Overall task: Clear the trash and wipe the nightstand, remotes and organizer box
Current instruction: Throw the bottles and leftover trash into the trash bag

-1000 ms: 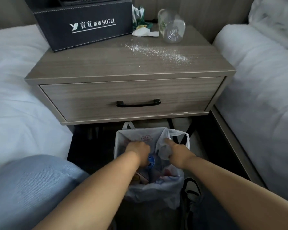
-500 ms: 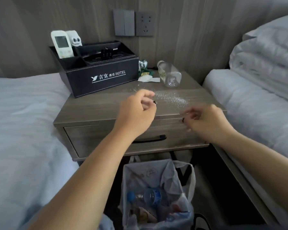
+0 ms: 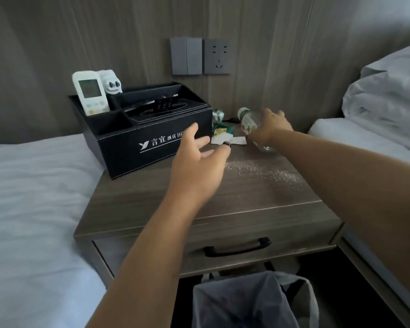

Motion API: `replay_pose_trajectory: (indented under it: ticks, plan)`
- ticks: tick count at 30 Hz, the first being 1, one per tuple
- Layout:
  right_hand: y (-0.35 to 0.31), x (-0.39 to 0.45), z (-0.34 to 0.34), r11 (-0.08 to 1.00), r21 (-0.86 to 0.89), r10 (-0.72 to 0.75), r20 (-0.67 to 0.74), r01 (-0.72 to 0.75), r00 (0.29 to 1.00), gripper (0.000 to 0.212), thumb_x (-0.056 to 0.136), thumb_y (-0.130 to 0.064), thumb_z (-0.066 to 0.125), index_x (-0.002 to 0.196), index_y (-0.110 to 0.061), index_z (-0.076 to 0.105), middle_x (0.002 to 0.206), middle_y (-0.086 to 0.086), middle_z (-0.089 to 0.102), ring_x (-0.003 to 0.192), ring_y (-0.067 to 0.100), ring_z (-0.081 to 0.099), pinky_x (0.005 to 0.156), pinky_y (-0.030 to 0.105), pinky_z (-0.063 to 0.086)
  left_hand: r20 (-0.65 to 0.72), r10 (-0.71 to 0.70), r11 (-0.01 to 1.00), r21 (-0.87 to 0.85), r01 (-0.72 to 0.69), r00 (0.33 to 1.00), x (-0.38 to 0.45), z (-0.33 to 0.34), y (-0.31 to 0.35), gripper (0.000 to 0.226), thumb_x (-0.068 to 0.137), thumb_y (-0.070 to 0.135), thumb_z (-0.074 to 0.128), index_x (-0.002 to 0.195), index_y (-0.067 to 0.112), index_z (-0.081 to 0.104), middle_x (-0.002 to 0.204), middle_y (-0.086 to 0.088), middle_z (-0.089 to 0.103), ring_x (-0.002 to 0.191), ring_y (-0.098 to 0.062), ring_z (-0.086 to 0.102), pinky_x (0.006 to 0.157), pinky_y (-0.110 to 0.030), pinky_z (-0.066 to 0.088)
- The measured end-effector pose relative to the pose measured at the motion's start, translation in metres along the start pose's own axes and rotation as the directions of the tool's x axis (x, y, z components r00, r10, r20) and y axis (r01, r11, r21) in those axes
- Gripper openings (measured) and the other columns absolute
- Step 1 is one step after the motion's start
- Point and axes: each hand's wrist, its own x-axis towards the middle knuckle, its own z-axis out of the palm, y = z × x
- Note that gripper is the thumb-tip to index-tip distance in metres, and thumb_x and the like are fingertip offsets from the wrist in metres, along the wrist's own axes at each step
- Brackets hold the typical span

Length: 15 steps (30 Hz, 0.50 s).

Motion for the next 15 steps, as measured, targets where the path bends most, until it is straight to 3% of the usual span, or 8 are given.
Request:
replay_pose_trajectory:
  ticks: [3,7,10,12,14,15]
  plan:
    - [0.007,-0.008,-0.006,0.997,0.058,-0.04,-0.097,0.046,0.994,0.064,0.082,-0.031,0.068,0.138,-0.021,0.04,0.131,0.013,0.045,0.114,0.035,0.054,0.088,0.037,0.044,0.025,-0.027,1.0,0.015,0.027,0.999,-0.003,0.002,0.001,0.072,0.087,0.033,0.063,0.15,0.029,0.027,0.133,0.014,0.056,0.11,-0.008,0.061,0.101,-0.037,0.047]
    - [0.011,-0.043,-0.033,0.934,0.334,-0.058,-0.212,0.128,0.975,0.071,0.078,-0.034,0.073,0.14,-0.022,0.042,0.133,0.008,0.047,0.117,0.025,0.052,0.091,0.029,0.04,0.056,-0.082,0.997,-0.008,0.082,0.995,-0.009,0.006,0.005,0.08,0.07,0.043,0.057,0.145,0.028,0.034,0.125,0.016,0.061,0.116,-0.012,0.059,0.101,-0.043,0.048]
    - [0.013,-0.082,-0.052,0.806,0.556,-0.081,-0.24,0.205,0.967,0.064,0.076,-0.035,0.076,0.134,-0.026,0.049,0.127,-0.003,0.055,0.113,0.015,0.055,0.093,0.029,0.046,0.089,-0.116,0.992,-0.039,0.119,0.989,-0.012,0.005,0.007,0.053,0.08,0.039,0.062,0.13,0.028,0.05,0.11,0.016,0.064,0.107,-0.011,0.064,0.097,-0.044,0.051]
    - [0.014,-0.109,-0.064,0.705,0.666,-0.12,-0.225,0.243,0.967,0.057,0.078,-0.032,0.076,0.129,-0.027,0.052,0.115,-0.013,0.059,0.103,0.006,0.06,0.081,0.026,0.053,0.1,-0.151,0.979,-0.123,0.163,0.983,-0.014,0.006,0.011,0.032,0.092,0.032,0.061,0.123,0.027,0.055,0.109,0.011,0.067,0.102,-0.011,0.066,0.094,-0.042,0.054]
    - [0.014,-0.13,-0.074,0.612,0.742,-0.19,-0.196,0.272,0.962,0.052,0.079,-0.027,0.076,0.126,-0.026,0.053,0.108,-0.017,0.061,0.093,-0.003,0.063,0.065,0.016,0.052,0.123,-0.189,0.952,-0.221,0.213,0.974,-0.016,0.006,0.014,0.029,0.096,0.033,0.058,0.123,0.024,0.055,0.117,0.005,0.066,0.102,-0.012,0.067,0.092,-0.041,0.055]
    - [0.015,-0.137,-0.078,0.573,0.77,-0.228,-0.18,0.281,0.957,0.052,0.079,-0.025,0.077,0.125,-0.026,0.054,0.11,-0.015,0.062,0.093,-0.002,0.064,0.065,0.015,0.052,0.145,-0.202,0.931,-0.279,0.236,0.968,-0.017,0.006,0.016,0.031,0.095,0.036,0.058,0.123,0.024,0.055,0.12,0.002,0.066,0.105,-0.014,0.066,0.093,-0.043,0.054]
